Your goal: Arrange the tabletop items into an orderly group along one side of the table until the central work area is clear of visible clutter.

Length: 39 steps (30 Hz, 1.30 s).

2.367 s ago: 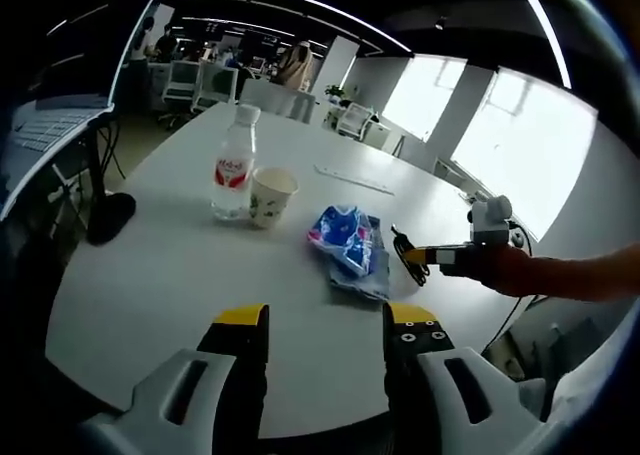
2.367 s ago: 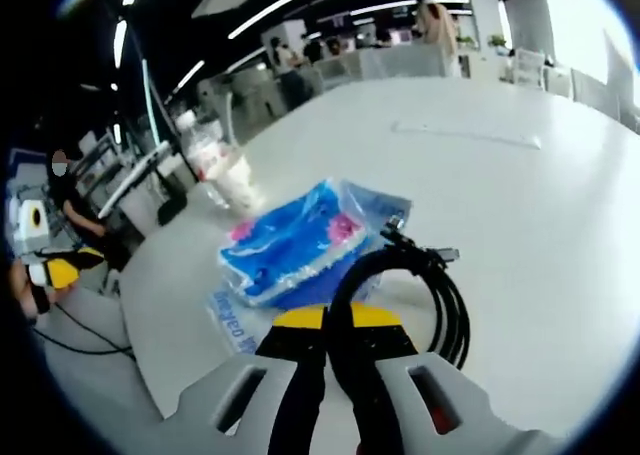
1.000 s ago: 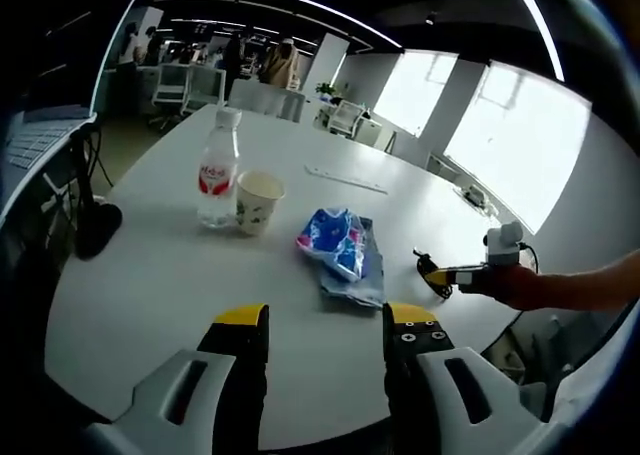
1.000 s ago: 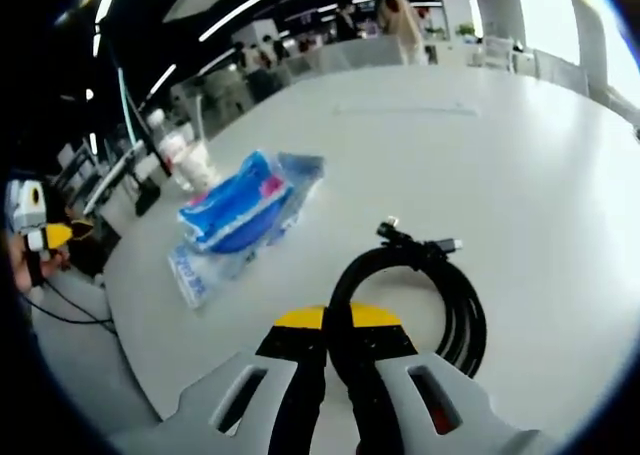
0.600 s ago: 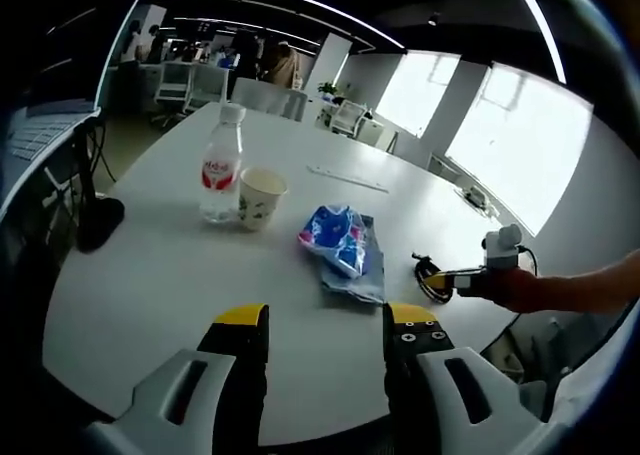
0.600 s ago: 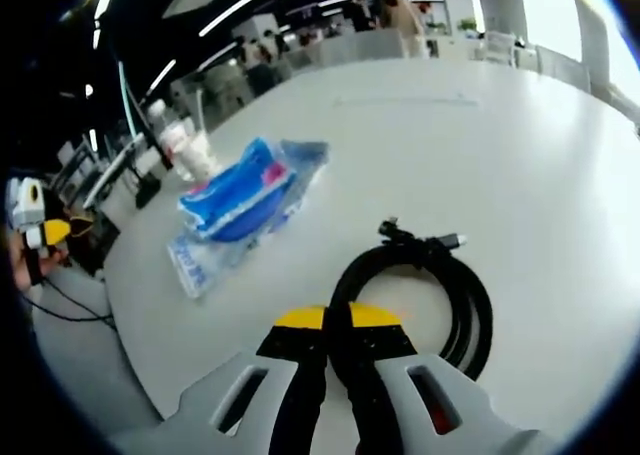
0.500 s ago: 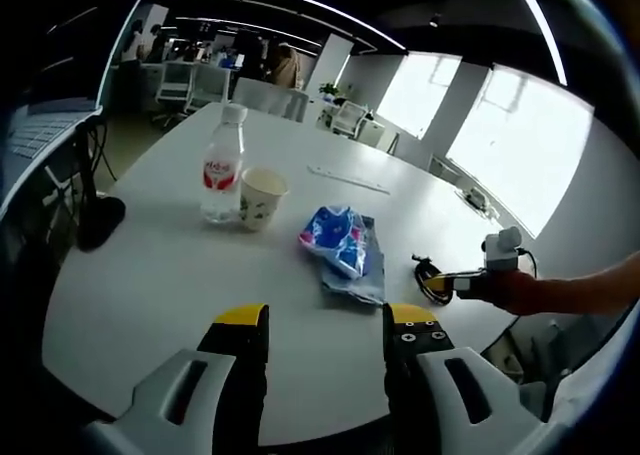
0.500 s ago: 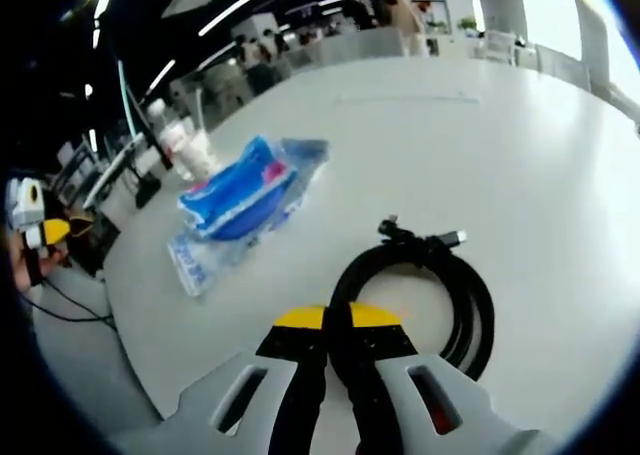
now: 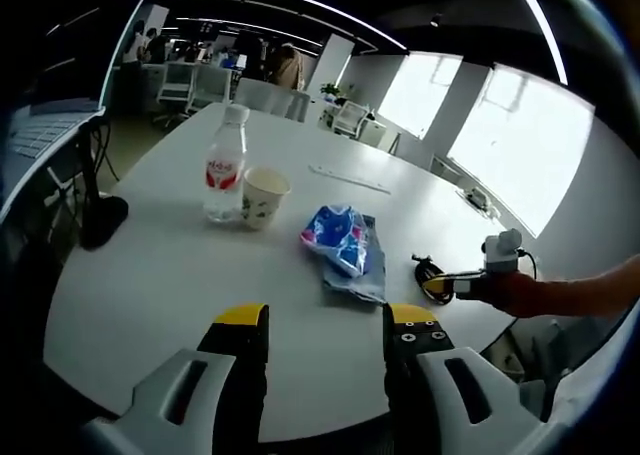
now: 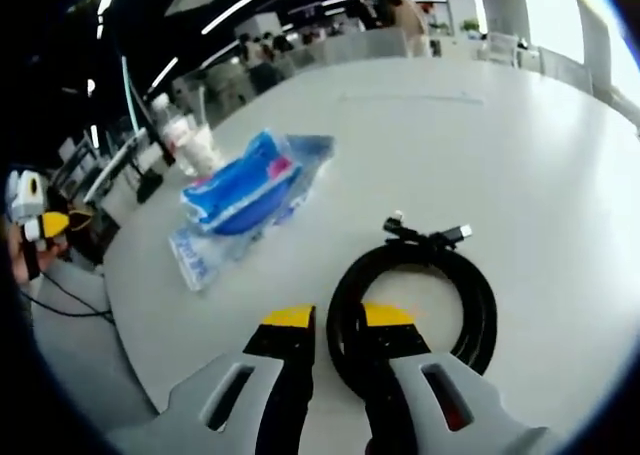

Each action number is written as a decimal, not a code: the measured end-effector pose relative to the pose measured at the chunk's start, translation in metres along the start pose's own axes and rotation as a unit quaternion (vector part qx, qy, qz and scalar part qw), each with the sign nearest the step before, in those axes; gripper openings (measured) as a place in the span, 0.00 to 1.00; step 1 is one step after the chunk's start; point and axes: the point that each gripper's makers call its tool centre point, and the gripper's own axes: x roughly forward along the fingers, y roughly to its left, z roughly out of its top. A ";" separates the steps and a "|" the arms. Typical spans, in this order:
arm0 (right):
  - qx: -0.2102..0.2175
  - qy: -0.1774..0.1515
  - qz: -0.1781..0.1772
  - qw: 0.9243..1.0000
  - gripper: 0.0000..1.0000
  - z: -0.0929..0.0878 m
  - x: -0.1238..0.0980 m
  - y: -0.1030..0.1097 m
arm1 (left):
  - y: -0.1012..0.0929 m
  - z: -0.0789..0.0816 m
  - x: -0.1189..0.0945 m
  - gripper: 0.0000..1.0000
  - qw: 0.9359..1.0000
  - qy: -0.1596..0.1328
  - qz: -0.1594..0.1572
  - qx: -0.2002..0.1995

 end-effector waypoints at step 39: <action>-0.086 -0.022 0.020 0.996 0.16 0.071 0.028 0.034 | 0.001 -0.006 -0.001 0.44 1.000 -0.004 0.016 -0.021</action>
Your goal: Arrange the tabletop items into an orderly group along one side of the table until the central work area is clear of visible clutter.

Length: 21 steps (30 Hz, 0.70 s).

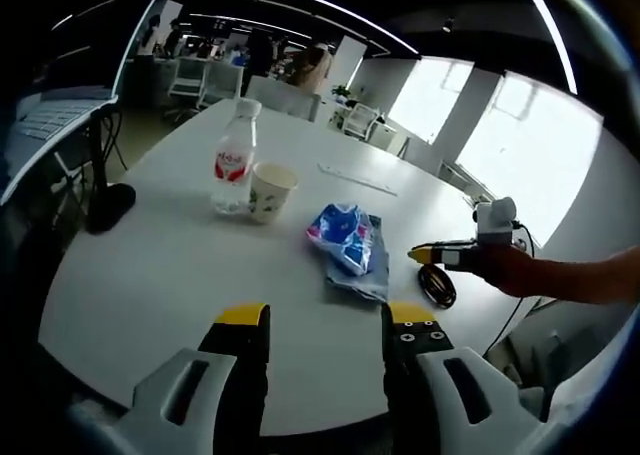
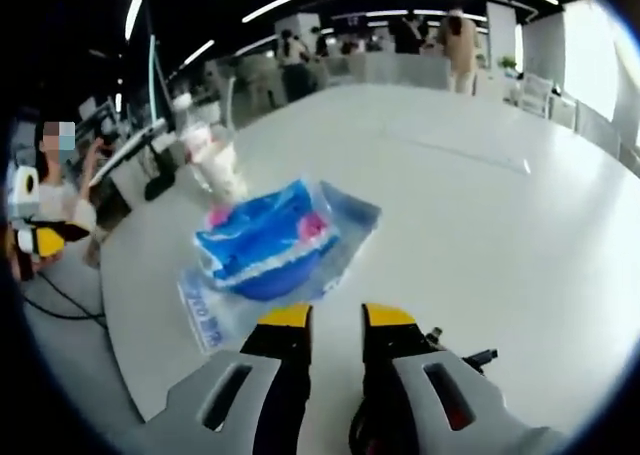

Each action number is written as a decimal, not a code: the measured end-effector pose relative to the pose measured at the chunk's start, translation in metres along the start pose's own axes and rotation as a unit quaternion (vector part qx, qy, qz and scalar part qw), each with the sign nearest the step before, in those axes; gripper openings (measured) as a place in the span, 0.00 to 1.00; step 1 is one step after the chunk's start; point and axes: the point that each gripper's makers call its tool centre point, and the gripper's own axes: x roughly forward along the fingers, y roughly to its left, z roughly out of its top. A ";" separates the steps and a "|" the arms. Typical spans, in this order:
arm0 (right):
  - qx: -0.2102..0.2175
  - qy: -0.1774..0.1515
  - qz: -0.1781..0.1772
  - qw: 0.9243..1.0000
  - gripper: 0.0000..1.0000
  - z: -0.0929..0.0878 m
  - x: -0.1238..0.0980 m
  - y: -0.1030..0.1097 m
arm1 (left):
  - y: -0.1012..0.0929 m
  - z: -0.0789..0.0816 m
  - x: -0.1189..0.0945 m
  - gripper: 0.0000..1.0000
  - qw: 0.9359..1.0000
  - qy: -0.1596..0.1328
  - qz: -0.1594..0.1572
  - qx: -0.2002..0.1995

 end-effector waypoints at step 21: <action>-0.029 0.017 0.033 0.999 0.16 0.036 0.029 0.009 | 0.004 -0.005 -0.002 0.42 1.000 -0.007 0.009 -0.025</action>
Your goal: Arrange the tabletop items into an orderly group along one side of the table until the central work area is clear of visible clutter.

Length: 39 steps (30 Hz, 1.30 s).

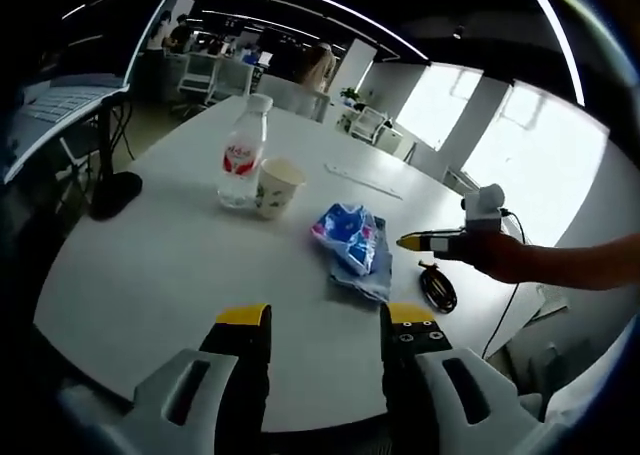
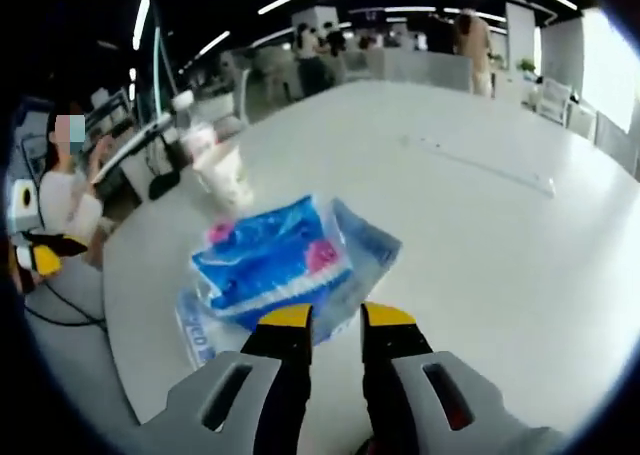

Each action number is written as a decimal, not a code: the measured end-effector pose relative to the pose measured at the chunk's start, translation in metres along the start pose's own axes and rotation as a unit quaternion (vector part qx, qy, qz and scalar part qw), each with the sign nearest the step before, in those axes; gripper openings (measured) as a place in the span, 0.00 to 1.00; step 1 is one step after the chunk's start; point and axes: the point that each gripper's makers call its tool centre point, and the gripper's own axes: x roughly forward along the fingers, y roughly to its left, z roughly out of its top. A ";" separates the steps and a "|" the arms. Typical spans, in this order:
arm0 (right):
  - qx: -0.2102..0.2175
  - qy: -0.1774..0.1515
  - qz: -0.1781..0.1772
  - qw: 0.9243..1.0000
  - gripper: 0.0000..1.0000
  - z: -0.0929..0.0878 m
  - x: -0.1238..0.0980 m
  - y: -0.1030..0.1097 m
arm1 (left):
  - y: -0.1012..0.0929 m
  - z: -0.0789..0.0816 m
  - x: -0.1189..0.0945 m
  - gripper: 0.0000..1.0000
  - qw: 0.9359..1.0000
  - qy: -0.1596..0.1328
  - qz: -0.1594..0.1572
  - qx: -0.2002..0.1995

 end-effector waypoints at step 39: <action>-0.052 0.035 0.019 0.998 0.01 0.027 0.056 0.008 | 0.014 -0.007 -0.007 0.42 1.000 0.000 0.017 -0.019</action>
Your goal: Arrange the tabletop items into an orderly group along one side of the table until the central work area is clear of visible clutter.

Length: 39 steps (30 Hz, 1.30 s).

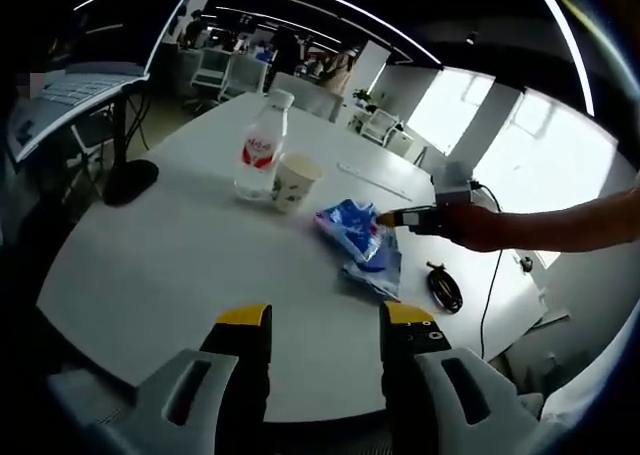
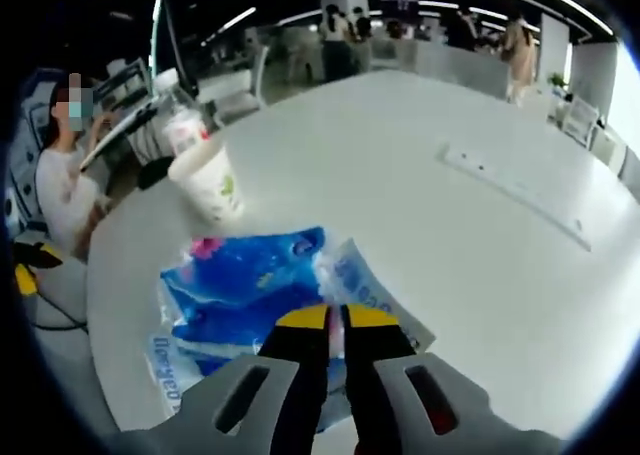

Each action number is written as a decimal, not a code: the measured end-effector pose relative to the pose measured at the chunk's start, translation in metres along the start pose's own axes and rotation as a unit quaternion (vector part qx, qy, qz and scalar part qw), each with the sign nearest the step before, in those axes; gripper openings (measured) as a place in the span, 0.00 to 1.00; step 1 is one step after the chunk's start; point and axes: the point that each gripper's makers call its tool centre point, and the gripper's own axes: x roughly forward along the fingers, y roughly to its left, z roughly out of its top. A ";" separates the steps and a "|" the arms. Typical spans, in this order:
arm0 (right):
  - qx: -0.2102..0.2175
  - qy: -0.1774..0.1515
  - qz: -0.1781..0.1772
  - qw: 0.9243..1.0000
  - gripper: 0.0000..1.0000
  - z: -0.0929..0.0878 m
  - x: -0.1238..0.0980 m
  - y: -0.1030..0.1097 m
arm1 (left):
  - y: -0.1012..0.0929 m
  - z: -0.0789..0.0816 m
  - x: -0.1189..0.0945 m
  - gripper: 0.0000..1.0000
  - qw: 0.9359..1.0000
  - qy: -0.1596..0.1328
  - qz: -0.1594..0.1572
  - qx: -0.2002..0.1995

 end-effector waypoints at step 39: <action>0.046 -0.008 -0.016 0.999 0.00 -0.053 -0.042 0.053 | 0.010 -0.005 0.006 0.40 0.999 -0.001 -0.028 -0.016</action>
